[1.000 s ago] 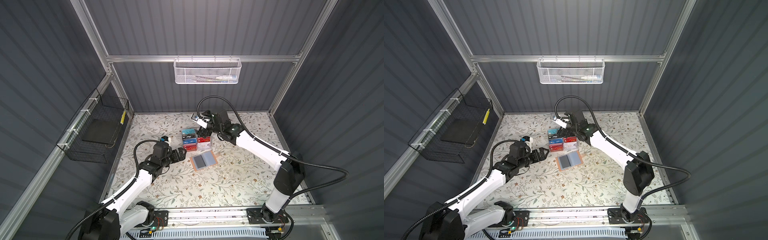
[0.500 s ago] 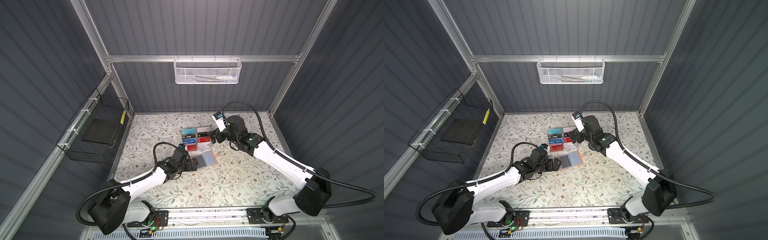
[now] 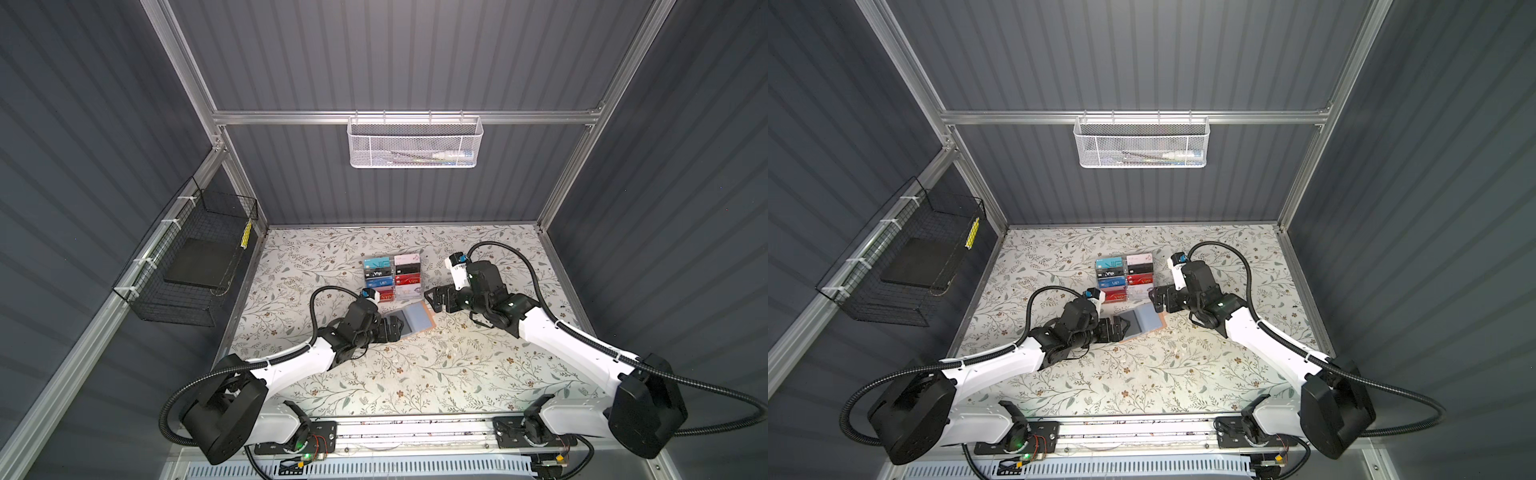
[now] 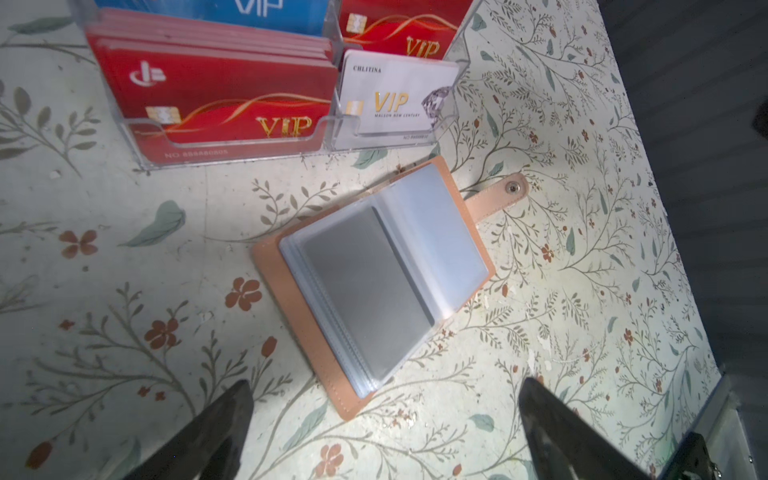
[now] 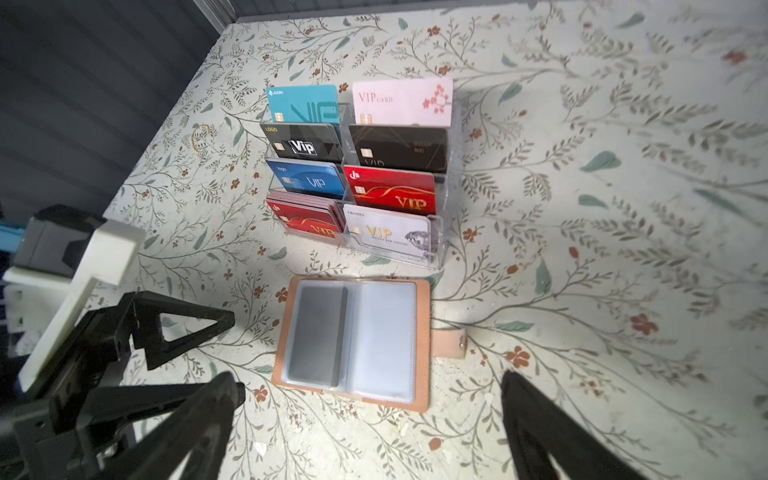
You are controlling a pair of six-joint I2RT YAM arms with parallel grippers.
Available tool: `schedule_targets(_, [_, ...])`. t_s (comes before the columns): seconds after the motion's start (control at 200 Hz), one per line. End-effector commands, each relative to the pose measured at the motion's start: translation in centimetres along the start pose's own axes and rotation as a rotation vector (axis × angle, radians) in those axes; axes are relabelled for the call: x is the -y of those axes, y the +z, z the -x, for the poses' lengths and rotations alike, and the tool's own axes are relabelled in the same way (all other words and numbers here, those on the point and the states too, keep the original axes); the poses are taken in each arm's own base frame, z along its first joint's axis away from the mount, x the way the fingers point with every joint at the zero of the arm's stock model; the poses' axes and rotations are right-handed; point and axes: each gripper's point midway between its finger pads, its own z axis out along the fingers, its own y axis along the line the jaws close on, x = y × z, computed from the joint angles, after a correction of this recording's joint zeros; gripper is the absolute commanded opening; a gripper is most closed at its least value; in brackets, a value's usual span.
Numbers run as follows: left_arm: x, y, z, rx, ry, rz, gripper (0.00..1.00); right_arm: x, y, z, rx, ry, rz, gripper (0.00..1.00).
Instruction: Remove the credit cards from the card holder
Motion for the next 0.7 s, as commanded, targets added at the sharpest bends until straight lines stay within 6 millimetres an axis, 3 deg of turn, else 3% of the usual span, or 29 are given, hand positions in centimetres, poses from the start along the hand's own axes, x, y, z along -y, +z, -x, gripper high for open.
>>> schedule_targets(0.0, [1.1,-0.6,0.4,0.024,-0.021,-0.063,1.0,-1.7,0.9,0.3,0.008,0.096,0.145,0.99])
schedule_targets(0.425, [1.4,-1.0,0.6,0.05,-0.131,-0.166,1.0,-2.7,4.4,-3.4,-0.08,0.233,0.282,0.99])
schedule_targets(0.695, [-0.2,-1.5,0.6,0.067,-0.243,-0.227,1.0,-3.6,7.0,-6.1,-0.177,0.28,0.338,0.99])
